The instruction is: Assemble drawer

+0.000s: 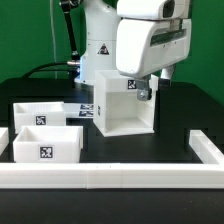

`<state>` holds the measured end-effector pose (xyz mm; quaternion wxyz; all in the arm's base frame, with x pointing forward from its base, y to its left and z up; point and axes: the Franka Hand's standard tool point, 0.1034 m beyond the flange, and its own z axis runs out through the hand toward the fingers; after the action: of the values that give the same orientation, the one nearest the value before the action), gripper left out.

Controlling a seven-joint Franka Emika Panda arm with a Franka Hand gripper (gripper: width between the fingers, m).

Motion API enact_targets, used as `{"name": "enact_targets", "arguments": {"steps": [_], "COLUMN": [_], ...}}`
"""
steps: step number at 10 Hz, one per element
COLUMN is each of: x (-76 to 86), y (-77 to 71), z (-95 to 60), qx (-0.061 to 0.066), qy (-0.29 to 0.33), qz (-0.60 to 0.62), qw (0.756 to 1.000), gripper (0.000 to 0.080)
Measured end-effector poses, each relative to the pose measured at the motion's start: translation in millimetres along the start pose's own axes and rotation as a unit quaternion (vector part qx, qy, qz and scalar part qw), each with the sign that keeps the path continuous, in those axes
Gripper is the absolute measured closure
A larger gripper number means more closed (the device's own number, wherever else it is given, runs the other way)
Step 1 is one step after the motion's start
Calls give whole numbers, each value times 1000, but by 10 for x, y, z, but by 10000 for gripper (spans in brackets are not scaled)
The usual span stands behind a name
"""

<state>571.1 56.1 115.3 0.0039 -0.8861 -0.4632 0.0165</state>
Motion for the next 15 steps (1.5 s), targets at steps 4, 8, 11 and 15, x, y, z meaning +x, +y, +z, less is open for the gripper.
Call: {"name": "enact_targets", "arguments": {"steps": [4,8,11,15], "x": [-7,-210,-271,-271], "y": [-9,-329,-403,-418], "z": [-1,-149,-144,-134], "qx": [0,-2,-2,-2], "qy": [-1,-9,-10,-11], "qz": [3,68,129,256], "qw": [1000,998,992,967], "gripper": [150,150,150,150]}}
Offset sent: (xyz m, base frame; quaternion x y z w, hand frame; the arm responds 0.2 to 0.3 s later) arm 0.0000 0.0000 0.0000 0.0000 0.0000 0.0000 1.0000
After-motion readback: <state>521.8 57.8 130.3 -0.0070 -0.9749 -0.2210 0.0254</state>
